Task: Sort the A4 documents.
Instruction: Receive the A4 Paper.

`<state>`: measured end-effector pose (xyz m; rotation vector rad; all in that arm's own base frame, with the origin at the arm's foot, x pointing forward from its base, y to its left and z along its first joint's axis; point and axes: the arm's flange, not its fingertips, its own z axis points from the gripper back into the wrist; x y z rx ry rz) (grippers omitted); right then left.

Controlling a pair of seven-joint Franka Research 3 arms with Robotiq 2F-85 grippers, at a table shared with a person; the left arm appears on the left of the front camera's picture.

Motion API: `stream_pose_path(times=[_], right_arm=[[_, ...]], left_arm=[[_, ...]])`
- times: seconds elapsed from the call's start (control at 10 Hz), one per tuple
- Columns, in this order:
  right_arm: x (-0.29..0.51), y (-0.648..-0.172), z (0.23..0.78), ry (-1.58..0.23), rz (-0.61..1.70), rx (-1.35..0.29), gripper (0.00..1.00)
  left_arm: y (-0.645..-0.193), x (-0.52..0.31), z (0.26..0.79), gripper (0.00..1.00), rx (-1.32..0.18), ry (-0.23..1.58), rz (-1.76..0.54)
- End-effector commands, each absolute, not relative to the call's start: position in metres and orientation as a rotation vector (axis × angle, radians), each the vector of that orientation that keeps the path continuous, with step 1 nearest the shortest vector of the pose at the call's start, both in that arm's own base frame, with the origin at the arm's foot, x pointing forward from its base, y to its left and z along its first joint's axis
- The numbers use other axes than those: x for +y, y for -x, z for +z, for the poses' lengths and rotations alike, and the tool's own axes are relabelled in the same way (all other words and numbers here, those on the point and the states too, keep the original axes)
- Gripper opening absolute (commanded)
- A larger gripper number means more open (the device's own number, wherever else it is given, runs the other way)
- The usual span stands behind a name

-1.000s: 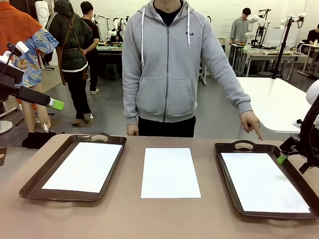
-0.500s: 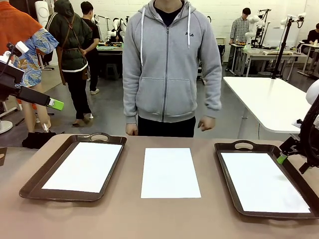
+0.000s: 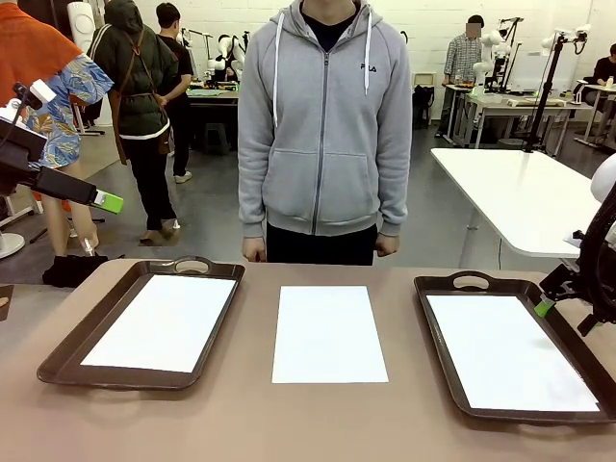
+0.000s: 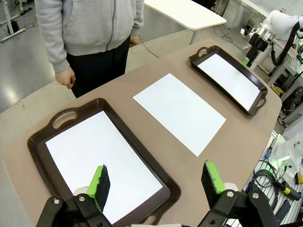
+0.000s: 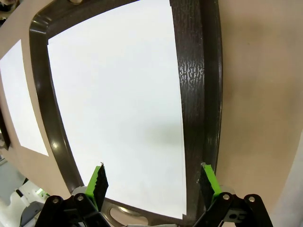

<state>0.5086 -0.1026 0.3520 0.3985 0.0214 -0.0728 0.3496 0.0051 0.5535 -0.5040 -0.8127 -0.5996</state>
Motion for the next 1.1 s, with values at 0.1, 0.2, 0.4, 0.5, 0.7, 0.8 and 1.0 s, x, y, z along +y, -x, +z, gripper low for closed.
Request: stream_pose_path(times=[0.1,0.2,0.4,0.5,0.7,0.8,1.0], right_arm=[[-0.092,-0.502,0.361,-0.43,-0.042,-0.041,1.0],[-0.08,-0.489,0.386,-0.404,0.045,-0.147,1.0],[-0.061,-0.466,0.445,-0.405,0.226,-0.308,1.0],[-0.053,-0.457,0.469,-0.435,0.335,-0.36,1.0],[-0.039,-0.444,0.506,-0.511,0.589,-0.444,1.0],[-0.034,-0.437,0.523,-0.53,0.7,-0.493,1.0],[-0.029,-0.425,0.549,-0.563,0.85,-0.556,1.0]], left_arm=[[-0.35,0.005,0.553,1.0,-0.816,0.503,-0.601],[-0.35,0.005,0.553,1.0,-0.816,0.503,-0.601],[-0.35,0.005,0.553,1.0,-0.816,0.503,-0.601],[-0.35,0.005,0.553,1.0,-0.816,0.503,-0.601],[-0.35,0.005,0.553,1.0,-0.816,0.503,-0.601],[-0.35,0.005,0.553,1.0,-0.816,0.503,-0.601],[-0.35,0.005,0.553,1.0,-0.816,0.503,-0.601]])
